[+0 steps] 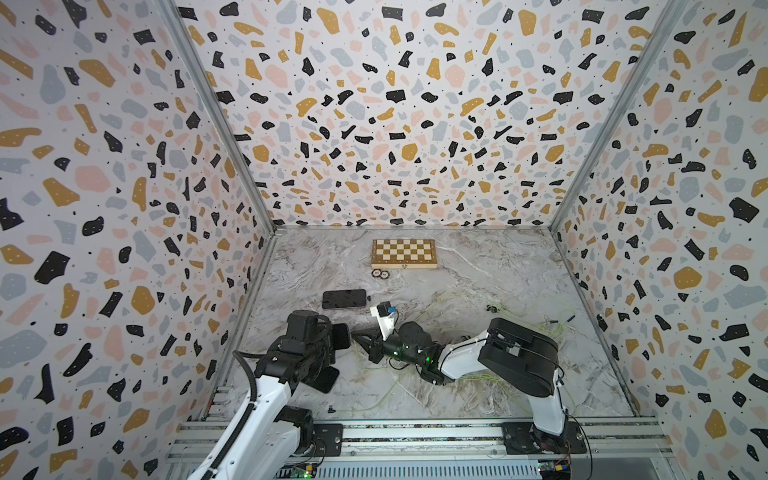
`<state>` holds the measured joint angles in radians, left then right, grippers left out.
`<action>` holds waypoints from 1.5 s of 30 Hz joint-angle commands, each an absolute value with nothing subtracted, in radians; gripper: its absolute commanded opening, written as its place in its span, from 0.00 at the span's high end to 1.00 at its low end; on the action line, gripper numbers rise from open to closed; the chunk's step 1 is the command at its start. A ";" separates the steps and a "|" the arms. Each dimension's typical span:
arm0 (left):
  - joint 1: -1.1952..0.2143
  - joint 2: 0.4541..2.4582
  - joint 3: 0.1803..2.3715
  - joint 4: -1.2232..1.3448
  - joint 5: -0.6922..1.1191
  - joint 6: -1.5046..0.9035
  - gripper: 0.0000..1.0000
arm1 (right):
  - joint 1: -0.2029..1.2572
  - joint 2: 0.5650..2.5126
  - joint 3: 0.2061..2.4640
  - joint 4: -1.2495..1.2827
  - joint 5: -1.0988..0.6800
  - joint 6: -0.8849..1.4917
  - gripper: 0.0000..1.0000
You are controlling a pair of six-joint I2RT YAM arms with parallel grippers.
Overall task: Plug wired earphones into phones
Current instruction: Insert the wired earphone into the phone.
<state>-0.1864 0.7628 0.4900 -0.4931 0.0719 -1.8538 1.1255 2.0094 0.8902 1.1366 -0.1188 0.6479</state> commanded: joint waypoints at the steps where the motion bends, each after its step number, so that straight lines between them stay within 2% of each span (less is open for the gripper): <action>1: -0.191 0.743 0.514 -0.453 0.062 -1.859 0.43 | 1.121 2.004 0.889 1.155 -0.123 0.653 1.00; 36: -0.194 0.745 0.525 -0.417 0.082 -1.859 0.43 | 1.121 2.017 0.926 1.117 -0.159 0.640 1.00; 45: -0.195 0.750 0.518 -0.434 0.077 -1.853 0.43 | 1.122 2.010 0.890 1.182 -0.152 0.643 1.00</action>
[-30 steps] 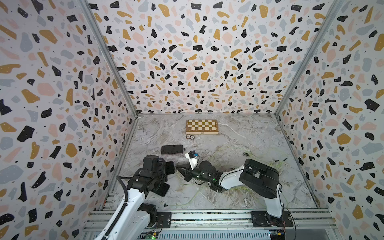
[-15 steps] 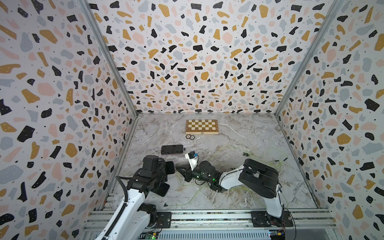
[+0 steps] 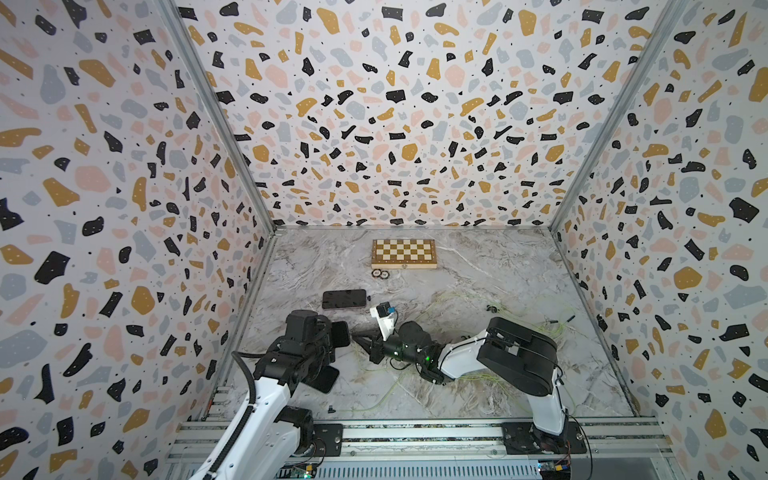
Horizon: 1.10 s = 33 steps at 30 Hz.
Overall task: Plug wired earphones into phones
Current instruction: Insert the wired earphone into the phone.
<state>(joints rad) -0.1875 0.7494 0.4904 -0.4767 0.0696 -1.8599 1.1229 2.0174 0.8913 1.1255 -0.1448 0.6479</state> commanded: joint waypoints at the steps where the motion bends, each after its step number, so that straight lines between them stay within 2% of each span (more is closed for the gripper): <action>1: -0.196 0.752 0.517 -0.431 0.080 -1.853 0.43 | 1.122 2.012 0.889 1.184 -0.155 0.642 1.00; 33: -0.210 0.763 0.555 -0.388 0.085 -1.821 0.43 | 1.116 2.025 0.948 1.095 -0.206 0.637 1.00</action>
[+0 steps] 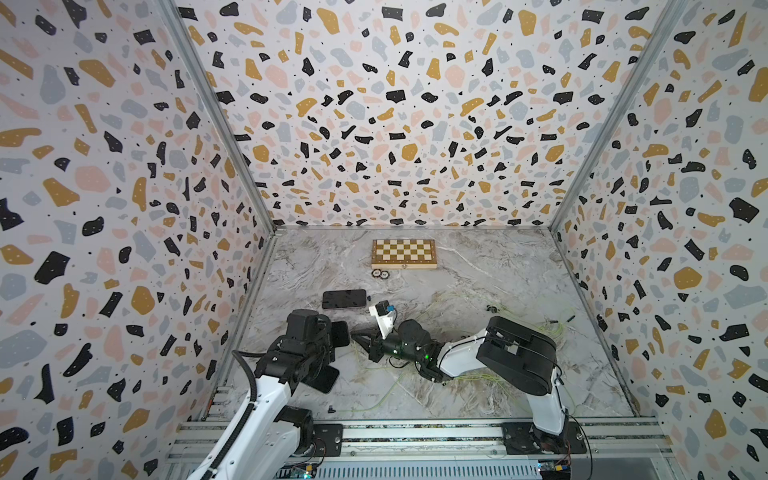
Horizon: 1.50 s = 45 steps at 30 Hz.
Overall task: Plug wired earphones into phones
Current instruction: Insert the wired earphone into the phone.
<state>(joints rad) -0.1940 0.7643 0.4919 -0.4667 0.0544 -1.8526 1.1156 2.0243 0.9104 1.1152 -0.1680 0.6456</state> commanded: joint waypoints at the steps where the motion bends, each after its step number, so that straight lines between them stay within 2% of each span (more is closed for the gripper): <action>1: -0.211 0.768 0.561 -0.389 0.089 -1.810 0.43 | 1.116 2.022 0.952 1.089 -0.214 0.639 1.00; 8: -0.221 0.804 0.581 -0.337 0.135 -1.752 0.43 | 1.103 2.000 0.953 1.059 -0.278 0.658 1.00; 25: -0.266 0.815 0.608 -0.333 0.213 -1.724 0.43 | 1.066 1.956 0.871 1.224 -0.445 0.666 1.00; 45: -0.288 0.756 0.614 -0.406 0.193 -1.752 0.44 | 1.057 1.934 0.881 1.096 -0.348 0.645 1.00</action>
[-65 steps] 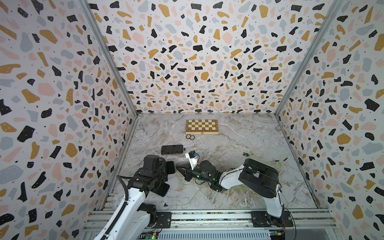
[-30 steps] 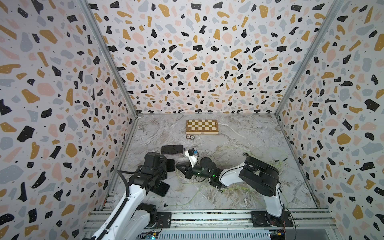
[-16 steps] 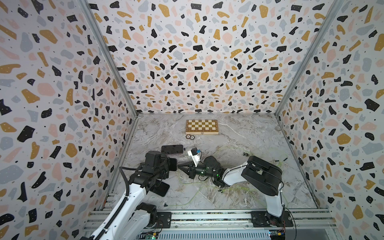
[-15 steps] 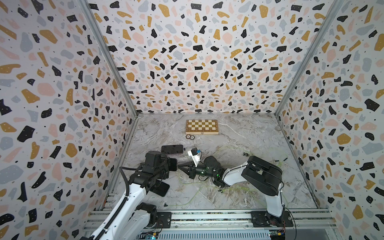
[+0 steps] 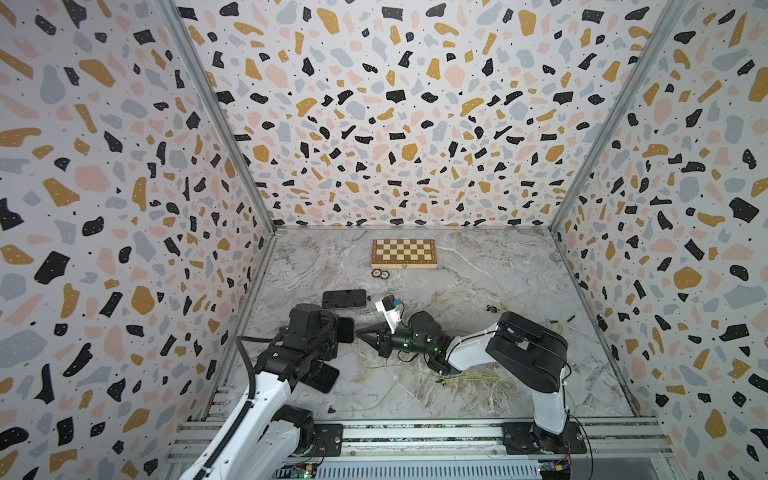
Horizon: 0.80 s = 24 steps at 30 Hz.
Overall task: Plug wired earphones into phones
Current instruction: Insert the wired earphone into the phone.
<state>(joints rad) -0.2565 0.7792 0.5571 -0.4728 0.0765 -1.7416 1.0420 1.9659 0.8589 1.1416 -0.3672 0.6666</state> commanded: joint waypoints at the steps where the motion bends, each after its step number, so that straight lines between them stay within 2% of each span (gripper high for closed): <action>1: -0.291 0.756 0.613 -0.405 0.192 -1.754 0.44 | 1.057 1.936 0.878 1.109 -0.354 0.646 1.00; 11: -0.299 0.768 0.627 -0.400 0.205 -1.744 0.44 | 1.046 1.942 0.875 1.166 -0.452 0.652 1.00; 17: -0.307 0.774 0.637 -0.406 0.195 -1.746 0.45 | 1.046 1.935 0.897 1.090 -0.415 0.638 1.00; 18: -0.307 0.772 0.639 -0.417 0.183 -1.745 0.45 | 1.045 1.925 0.895 1.069 -0.398 0.630 0.98; 20: -0.307 0.772 0.644 -0.435 0.149 -1.735 0.45 | 1.045 1.896 0.868 1.057 -0.350 0.613 0.87; 24: -0.308 0.785 0.645 -0.466 0.095 -1.725 0.44 | 1.039 1.816 0.829 0.973 -0.268 0.565 0.56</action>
